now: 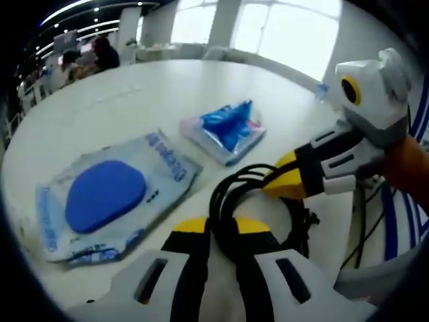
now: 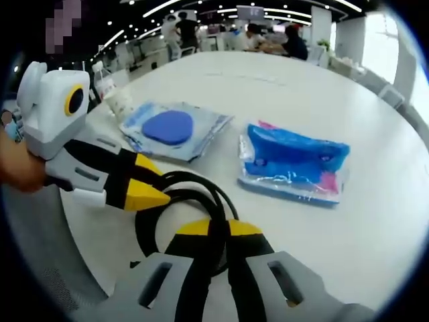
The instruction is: Arrange the tabletop items into an orderly group along one side of the table until the central work area is clear of visible clutter.
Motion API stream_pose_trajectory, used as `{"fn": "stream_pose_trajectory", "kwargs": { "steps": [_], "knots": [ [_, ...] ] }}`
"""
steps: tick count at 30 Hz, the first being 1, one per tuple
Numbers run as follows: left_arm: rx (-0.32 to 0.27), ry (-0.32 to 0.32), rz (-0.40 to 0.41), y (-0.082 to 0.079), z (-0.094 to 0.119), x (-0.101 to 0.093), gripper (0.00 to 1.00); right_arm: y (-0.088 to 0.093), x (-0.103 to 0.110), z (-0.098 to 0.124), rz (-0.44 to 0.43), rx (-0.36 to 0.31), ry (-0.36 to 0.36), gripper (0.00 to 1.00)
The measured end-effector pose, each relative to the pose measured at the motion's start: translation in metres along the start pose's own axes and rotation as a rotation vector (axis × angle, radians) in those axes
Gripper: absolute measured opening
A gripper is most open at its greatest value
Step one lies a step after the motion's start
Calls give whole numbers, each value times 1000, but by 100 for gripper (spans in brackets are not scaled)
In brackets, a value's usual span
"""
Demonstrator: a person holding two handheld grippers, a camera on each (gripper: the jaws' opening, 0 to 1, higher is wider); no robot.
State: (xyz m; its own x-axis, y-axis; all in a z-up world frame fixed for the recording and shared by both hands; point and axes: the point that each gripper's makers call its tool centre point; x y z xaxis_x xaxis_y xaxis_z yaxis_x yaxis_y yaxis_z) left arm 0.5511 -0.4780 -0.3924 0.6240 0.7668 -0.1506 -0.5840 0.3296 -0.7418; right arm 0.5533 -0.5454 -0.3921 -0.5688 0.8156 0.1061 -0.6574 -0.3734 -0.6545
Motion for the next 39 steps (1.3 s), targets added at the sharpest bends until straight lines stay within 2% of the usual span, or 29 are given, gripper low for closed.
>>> {"fn": "stream_pose_trajectory", "kwargs": {
  "steps": [39],
  "knots": [
    [1,18,-41,1,-2,-4,18,1,-1,-4,10,12,13,10]
  ]
}}
Point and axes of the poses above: the point that each gripper's makers call its tool centre point, and the gripper's own axes: z roughly backward along the fingers, x roughly to its left, y roughly out of its underside, and after that the axes turned 4 degrees about -z, right-handed
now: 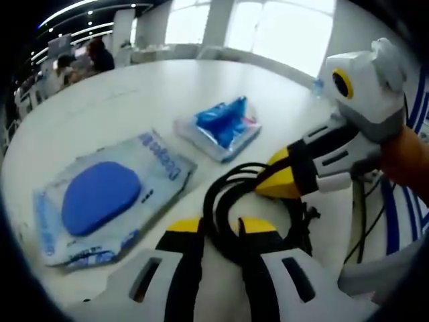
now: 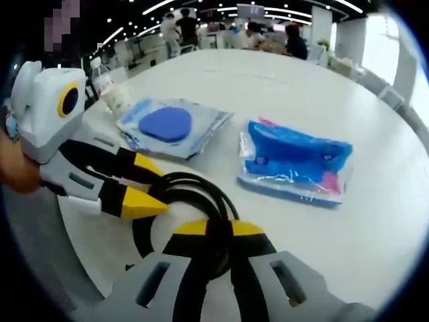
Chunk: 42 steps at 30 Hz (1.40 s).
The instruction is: Arrange the tabletop items into an orderly group along one side of the table until the central work area is clear of visible clutter.
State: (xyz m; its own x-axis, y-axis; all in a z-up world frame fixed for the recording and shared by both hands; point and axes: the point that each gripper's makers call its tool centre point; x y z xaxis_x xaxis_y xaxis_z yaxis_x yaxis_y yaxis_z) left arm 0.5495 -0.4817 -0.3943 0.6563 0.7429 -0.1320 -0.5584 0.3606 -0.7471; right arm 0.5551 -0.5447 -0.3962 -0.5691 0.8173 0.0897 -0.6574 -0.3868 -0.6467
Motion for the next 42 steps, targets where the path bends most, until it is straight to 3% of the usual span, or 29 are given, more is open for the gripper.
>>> {"fn": "stream_pose_trajectory", "kwargs": {
  "steps": [17,42],
  "knots": [
    [-7,-15,-3,-4,-5,8,14,-6,-7,-7,-3,-1,8,10],
    [-22,4,-28,-8,-4,4,21,-7,-7,-6,-21,-18,11,11]
  ]
}}
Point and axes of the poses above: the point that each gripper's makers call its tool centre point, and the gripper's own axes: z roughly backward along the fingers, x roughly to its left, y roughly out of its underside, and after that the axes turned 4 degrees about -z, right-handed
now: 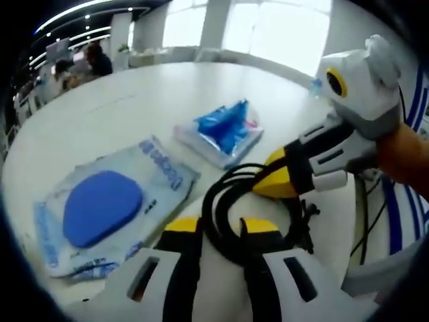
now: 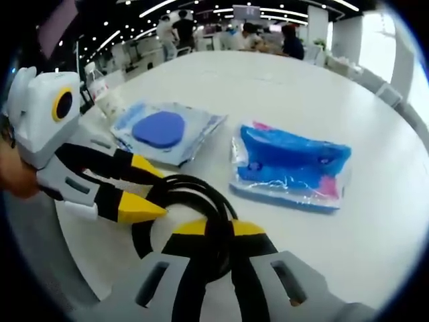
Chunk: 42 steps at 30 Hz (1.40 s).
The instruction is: Arrange the tabletop items into an orderly group along one side of the table until the central work area is clear of visible clutter.
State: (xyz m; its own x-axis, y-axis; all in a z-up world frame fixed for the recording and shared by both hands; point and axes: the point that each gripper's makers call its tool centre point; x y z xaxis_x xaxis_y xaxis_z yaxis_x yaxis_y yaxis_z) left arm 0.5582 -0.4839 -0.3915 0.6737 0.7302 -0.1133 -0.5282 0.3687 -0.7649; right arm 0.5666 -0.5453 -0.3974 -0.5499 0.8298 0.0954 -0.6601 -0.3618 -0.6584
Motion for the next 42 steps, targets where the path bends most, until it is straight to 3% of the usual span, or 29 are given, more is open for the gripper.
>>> {"fn": "stream_pose_trajectory", "kwargs": {
  "steps": [14,42],
  "knots": [
    [-12,-4,19,-4,5,2,28,-9,3,3,0,-25,3,14],
    [-45,17,18,-10,21,-8,39,-13,13,20,1,-66,28,32]
  ]
}}
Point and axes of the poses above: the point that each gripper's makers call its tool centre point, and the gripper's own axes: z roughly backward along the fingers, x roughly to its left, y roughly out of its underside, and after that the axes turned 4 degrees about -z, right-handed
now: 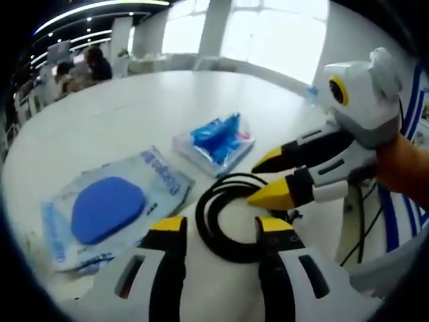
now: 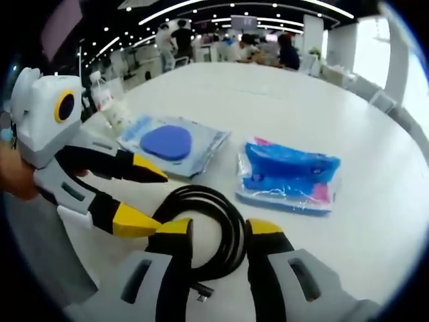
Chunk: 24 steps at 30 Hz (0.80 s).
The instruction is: Arrange the tabletop items into an orderly group along one side of the table until the central work area is clear of visible clutter.
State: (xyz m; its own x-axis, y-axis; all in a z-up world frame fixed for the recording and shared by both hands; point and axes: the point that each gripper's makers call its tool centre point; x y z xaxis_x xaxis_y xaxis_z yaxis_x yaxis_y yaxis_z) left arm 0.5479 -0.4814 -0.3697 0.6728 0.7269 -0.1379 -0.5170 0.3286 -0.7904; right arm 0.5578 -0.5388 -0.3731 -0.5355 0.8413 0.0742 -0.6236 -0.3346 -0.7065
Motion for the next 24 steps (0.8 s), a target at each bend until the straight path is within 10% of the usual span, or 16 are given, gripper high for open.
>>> {"fn": "stream_pose_trajectory", "kwargs": {
  "steps": [24],
  "knots": [
    [-42,17,17,-3,30,-1,46,-7,-3,21,-82,-70,115,75]
  ]
}}
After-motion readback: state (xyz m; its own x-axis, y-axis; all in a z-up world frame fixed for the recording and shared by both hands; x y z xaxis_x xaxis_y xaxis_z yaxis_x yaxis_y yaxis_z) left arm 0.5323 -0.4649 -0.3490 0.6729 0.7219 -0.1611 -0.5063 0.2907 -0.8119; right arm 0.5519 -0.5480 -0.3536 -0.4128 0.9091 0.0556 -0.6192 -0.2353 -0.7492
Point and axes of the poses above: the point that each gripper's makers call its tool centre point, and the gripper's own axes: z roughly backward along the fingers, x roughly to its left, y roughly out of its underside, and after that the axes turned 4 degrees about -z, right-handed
